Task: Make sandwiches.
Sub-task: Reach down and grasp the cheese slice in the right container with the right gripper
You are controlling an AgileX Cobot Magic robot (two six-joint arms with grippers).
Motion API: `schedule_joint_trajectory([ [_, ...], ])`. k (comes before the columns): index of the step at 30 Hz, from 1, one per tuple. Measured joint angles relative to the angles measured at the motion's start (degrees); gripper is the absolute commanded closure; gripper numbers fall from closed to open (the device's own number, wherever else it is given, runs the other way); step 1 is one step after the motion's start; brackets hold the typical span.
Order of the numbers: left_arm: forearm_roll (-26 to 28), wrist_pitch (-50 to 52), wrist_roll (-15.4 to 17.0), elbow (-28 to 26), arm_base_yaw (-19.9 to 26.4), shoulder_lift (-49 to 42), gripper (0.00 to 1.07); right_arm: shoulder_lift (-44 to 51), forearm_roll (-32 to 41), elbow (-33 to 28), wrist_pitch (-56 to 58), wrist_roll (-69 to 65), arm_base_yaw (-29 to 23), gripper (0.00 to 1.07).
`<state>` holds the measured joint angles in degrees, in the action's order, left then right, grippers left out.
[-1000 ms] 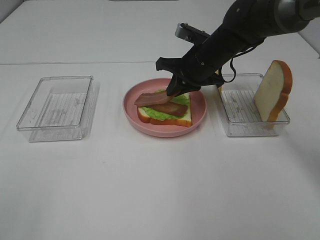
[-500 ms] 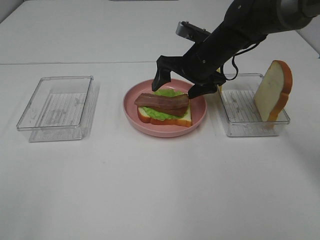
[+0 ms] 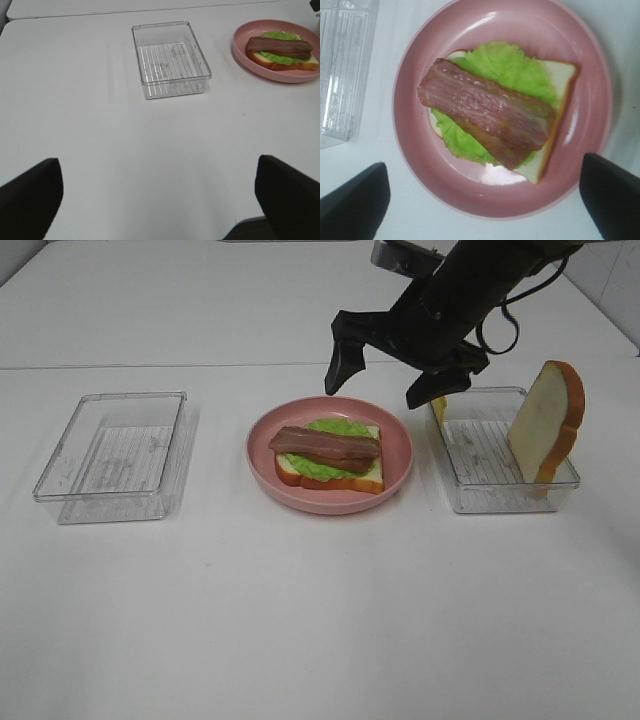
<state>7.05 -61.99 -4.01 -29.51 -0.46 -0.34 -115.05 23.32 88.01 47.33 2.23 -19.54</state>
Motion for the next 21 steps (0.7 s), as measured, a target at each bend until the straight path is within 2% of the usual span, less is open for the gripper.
schedule_joint_trajectory([
  [1,0.00,0.00,0.00,0.00,0.00,0.00,0.06,1.49,-3.32,0.00,1.15,-2.23,0.00,0.11],
  [3,0.00,0.00,0.00,0.00,0.00,0.00,0.06,2.01,-5.33,0.00,1.89,-3.04,0.00,0.11],
  [4,0.00,0.00,0.00,0.00,0.00,0.00,0.06,2.46,-9.28,0.63,4.24,-4.87,0.00,0.11],
  [5,0.00,0.00,0.00,0.00,0.00,0.00,0.06,2.46,-9.28,0.63,4.24,-4.87,0.00,0.11],
  [7,0.00,0.00,0.00,0.00,0.00,0.00,0.06,1.83,-14.84,3.61,8.82,-7.51,0.00,0.11],
  [8,0.00,0.00,0.00,0.00,0.00,0.00,0.06,1.83,-14.84,3.61,8.82,-7.51,0.00,0.11],
  [9,0.00,0.00,0.00,0.00,0.00,0.00,0.06,0.63,-17.59,6.82,11.69,-7.96,0.00,0.11],
  [11,0.00,0.00,0.00,0.00,0.00,0.00,0.06,-0.29,-18.74,8.54,13.06,-8.02,0.00,0.11],
  [12,0.00,0.00,0.00,0.00,0.00,0.00,0.06,-2.58,-20.11,13.35,15.53,-8.37,0.00,0.11],
  [13,0.00,0.00,0.00,0.00,0.00,0.00,0.06,-2.58,-20.11,13.35,15.53,-8.37,0.00,0.11],
  [14,0.00,0.00,0.00,0.00,0.00,0.00,0.06,-5.04,-20.86,18.39,17.99,-8.48,0.00,0.11],
  [15,0.00,0.00,0.00,0.00,0.00,0.00,0.06,-5.04,-20.86,18.39,17.99,-8.48,0.00,0.11],
  [17,0.00,0.00,0.00,0.00,0.00,0.00,0.06,-9.05,-22.00,24.98,21.37,-8.71,0.00,0.11],
  [18,0.00,0.00,0.00,0.00,0.00,0.00,0.06,-9.05,-22.00,24.98,21.37,-8.71,0.00,0.11],
  [19,0.00,0.00,0.00,0.00,0.00,0.00,0.06,-11.97,-22.86,28.53,22.00,-8.82,0.00,0.11],
  [20,0.00,0.00,0.00,0.00,0.00,0.00,0.06,-11.97,-22.86,28.53,22.00,-8.82,0.00,0.11],
  [21,0.00,0.00,0.00,0.00,0.00,0.00,0.06,-14.32,-23.32,31.34,22.12,-8.82,0.00,0.11],
])
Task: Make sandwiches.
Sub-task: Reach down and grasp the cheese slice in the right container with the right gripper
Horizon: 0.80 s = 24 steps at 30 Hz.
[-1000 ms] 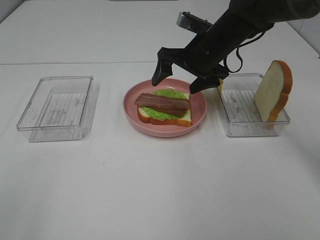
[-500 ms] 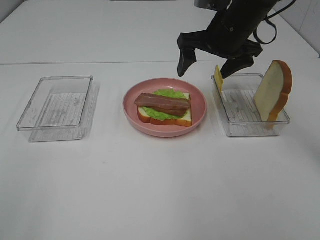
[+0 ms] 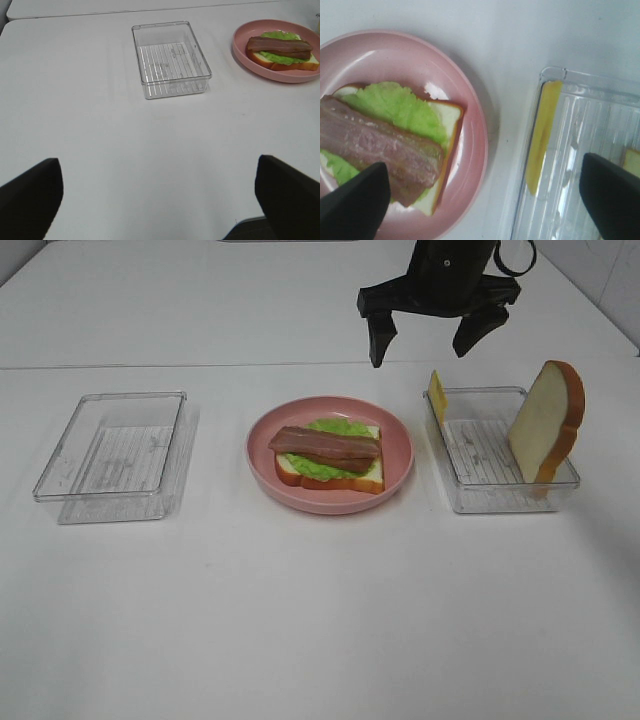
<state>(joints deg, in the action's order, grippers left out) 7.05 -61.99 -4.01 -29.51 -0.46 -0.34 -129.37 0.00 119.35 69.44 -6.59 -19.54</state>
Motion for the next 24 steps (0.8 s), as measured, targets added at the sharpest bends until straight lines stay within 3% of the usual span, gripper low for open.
schedule_joint_trajectory([
  [4,0.00,0.00,0.00,0.00,0.00,0.00,0.06,-3.78,0.52,4.01,0.11,0.00,0.97,0.11],
  [12,0.00,0.00,0.00,0.00,0.00,0.00,0.06,-5.44,6.30,4.87,0.46,-0.06,7.05,0.11],
  [24,0.00,0.00,0.00,0.00,0.00,0.00,0.06,-9.40,10.37,5.21,0.74,-0.06,7.68,0.11],
])
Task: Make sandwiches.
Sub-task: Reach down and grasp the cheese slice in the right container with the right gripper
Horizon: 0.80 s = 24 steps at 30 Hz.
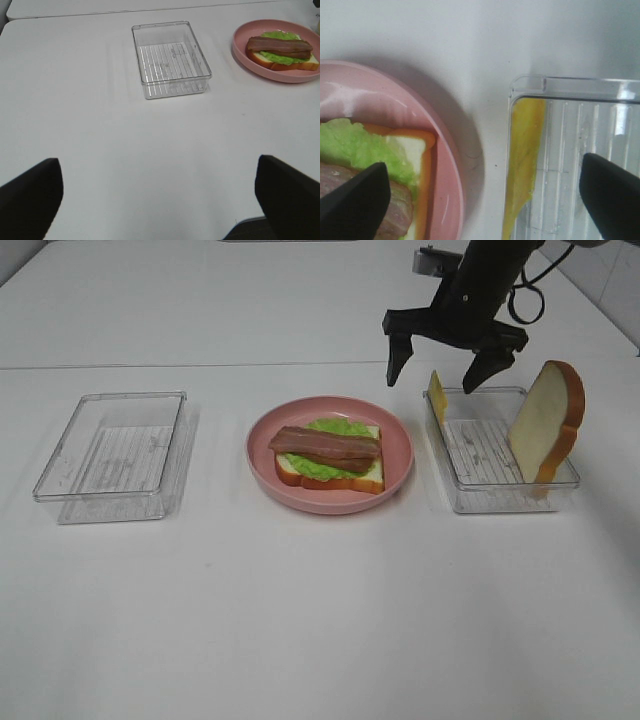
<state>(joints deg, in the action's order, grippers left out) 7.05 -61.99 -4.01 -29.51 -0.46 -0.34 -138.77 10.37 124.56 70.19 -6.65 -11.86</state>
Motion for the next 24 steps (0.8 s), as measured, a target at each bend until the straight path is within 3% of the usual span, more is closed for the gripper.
schedule_joint_trajectory([
  [7,0.00,0.00,0.00,0.00,0.00,0.00,0.06,-2.01,0.40,0.00,0.00,0.00,0.00,0.15],
  [9,0.00,0.00,0.00,0.00,0.00,0.00,0.06,-2.01,0.40,0.00,0.00,0.06,0.00,0.31],
  [11,0.00,0.00,0.00,0.00,0.00,0.00,0.06,-2.01,0.40,0.00,0.00,0.06,0.00,0.37],
  [12,0.00,0.00,0.00,0.00,0.00,0.00,0.06,-2.01,0.40,0.00,0.00,0.06,0.00,0.47],
  [15,0.00,0.00,0.00,0.00,0.00,0.00,0.06,-2.01,0.40,0.00,0.00,0.06,0.00,0.52],
  [24,0.00,0.00,0.00,0.00,0.00,0.00,0.06,-2.01,0.40,0.00,0.00,0.06,0.00,0.52],
])
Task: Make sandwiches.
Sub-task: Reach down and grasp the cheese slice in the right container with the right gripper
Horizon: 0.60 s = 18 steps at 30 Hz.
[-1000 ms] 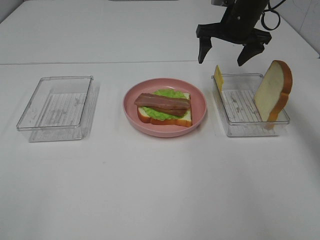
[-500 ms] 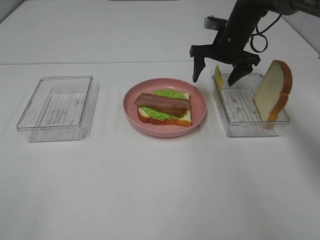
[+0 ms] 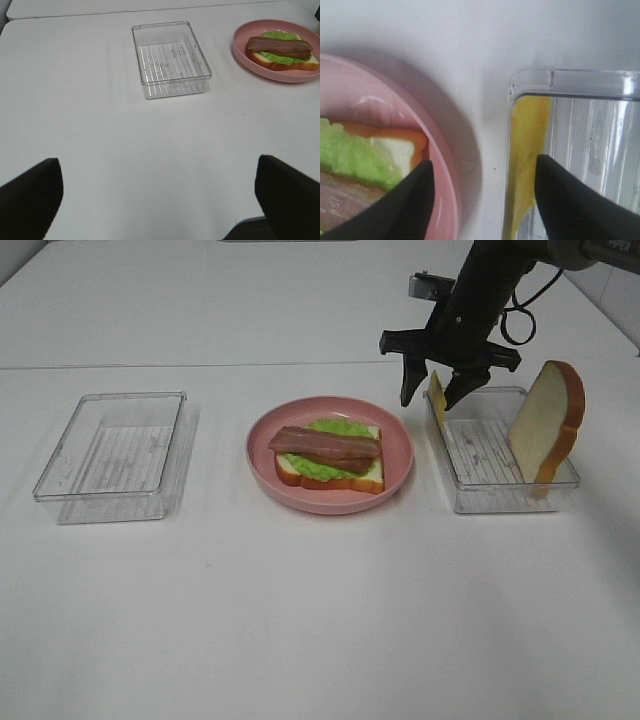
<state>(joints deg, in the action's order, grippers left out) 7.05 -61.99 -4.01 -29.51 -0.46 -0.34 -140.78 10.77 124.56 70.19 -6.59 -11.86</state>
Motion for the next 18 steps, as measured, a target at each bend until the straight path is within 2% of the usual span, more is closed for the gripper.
schedule_joint_trajectory([
  [7,0.00,0.00,0.00,0.00,0.00,0.00,0.06,0.00,-0.06,0.00,0.00,0.00,0.00,0.54],
  [14,0.00,0.00,0.00,0.06,0.00,0.00,0.06,0.00,-0.34,0.00,0.00,0.00,0.00,0.72],
  [18,0.00,0.00,0.00,0.06,0.00,0.00,0.06,0.00,-0.69,0.00,0.00,0.00,0.00,0.77],
])
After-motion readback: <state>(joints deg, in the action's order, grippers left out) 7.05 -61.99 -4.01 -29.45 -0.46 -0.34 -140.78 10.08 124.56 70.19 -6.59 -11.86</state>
